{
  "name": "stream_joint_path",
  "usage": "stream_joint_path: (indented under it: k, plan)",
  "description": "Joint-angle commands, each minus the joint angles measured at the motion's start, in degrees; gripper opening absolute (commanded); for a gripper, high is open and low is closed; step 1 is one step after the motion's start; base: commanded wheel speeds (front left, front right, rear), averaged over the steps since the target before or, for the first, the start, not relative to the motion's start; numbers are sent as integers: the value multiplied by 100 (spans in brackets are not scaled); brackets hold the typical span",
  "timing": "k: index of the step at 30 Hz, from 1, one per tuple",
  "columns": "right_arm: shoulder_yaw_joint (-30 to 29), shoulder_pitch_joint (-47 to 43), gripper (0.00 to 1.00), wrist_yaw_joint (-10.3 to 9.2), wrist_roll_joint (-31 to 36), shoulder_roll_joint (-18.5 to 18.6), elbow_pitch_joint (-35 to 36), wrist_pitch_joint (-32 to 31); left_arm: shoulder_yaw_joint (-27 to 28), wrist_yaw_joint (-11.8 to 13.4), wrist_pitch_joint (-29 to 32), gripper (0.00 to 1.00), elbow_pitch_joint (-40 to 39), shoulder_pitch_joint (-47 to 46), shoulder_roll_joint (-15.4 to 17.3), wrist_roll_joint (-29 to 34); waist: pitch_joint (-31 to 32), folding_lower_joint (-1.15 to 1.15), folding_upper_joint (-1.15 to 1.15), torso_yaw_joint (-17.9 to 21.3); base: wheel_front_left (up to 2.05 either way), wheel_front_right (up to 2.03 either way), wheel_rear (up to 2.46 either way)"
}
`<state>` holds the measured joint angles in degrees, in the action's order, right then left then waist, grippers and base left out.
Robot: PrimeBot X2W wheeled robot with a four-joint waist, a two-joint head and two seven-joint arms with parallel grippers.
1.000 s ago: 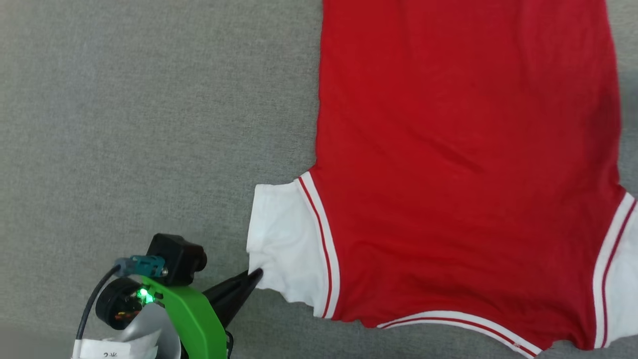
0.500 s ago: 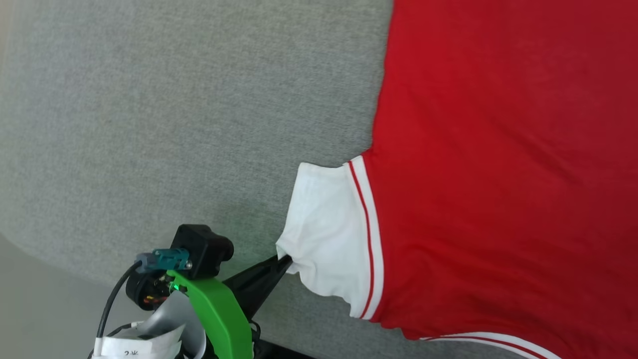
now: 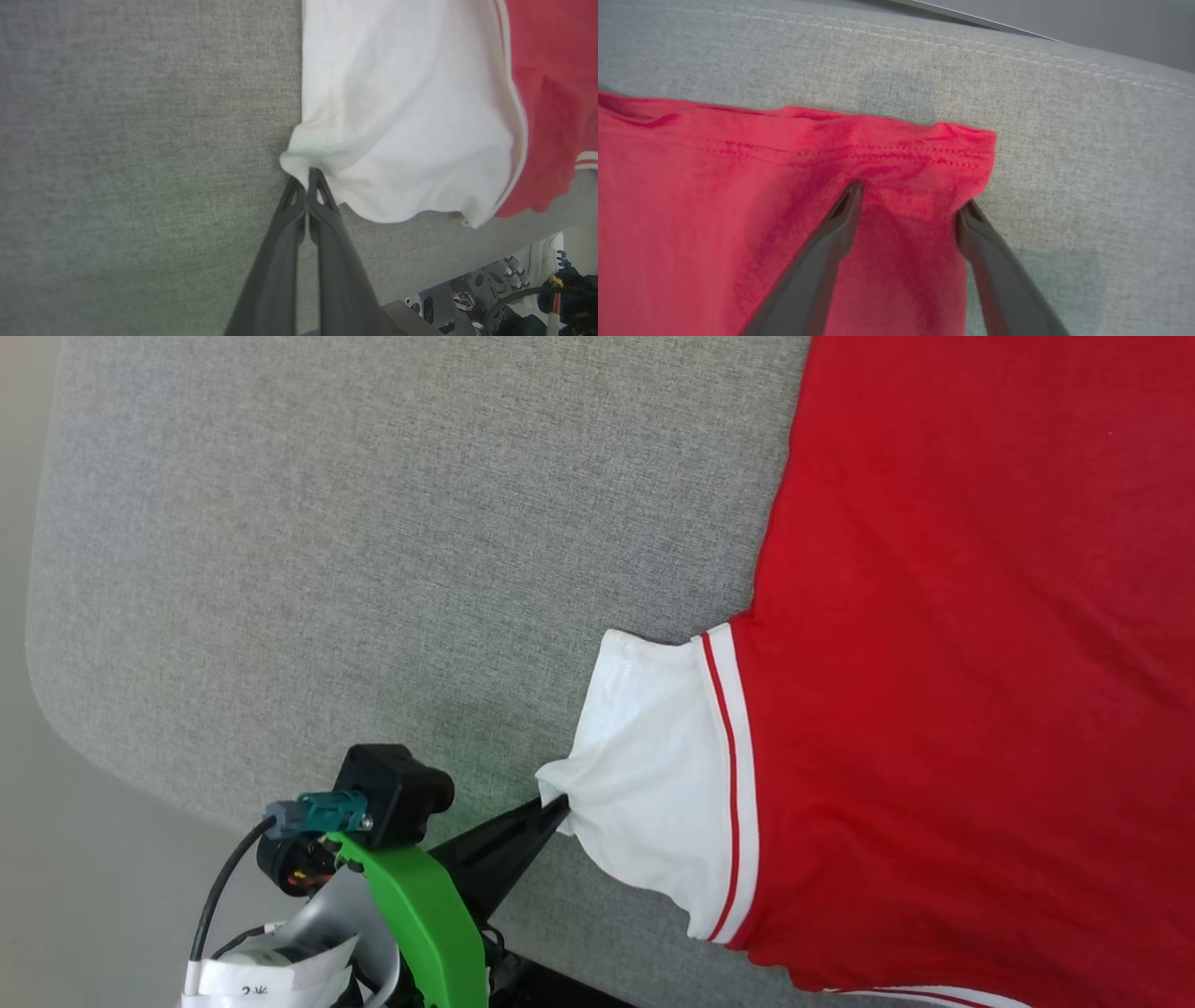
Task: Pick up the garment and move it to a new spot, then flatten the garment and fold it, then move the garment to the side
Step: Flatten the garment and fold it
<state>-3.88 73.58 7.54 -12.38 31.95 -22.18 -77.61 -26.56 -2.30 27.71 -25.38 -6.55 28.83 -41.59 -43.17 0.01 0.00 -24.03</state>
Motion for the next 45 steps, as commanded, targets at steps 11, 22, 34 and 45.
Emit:
stream_joint_path:
  k: [11, 22, 34, 45]
  plan:
    - [167, -620, 0, -5, -207, 159, -246, -82, 31, 4, -73, 0, 170, -138, -14, 14, 299, -1, 0, 129, 0, 0, 0]
    - [-23, -1897, 0, -5, -549, 123, -155, 252, 89, 117, -26, 0, 274, -53, 54, -31, 1175, -1, 0, 654, 0, 0, 0]
    - [-497, -3992, 0, -5, -1193, -362, 426, 1025, 176, 320, -31, 0, 613, 229, 44, -202, 2327, -1, 0, 1345, 0, 0, 0]
    - [-686, -5662, 0, -5, -1550, -560, 1099, 1469, 175, 361, -157, 0, 985, 453, -6, -303, 3034, -1, 0, 1739, 0, 0, 0]
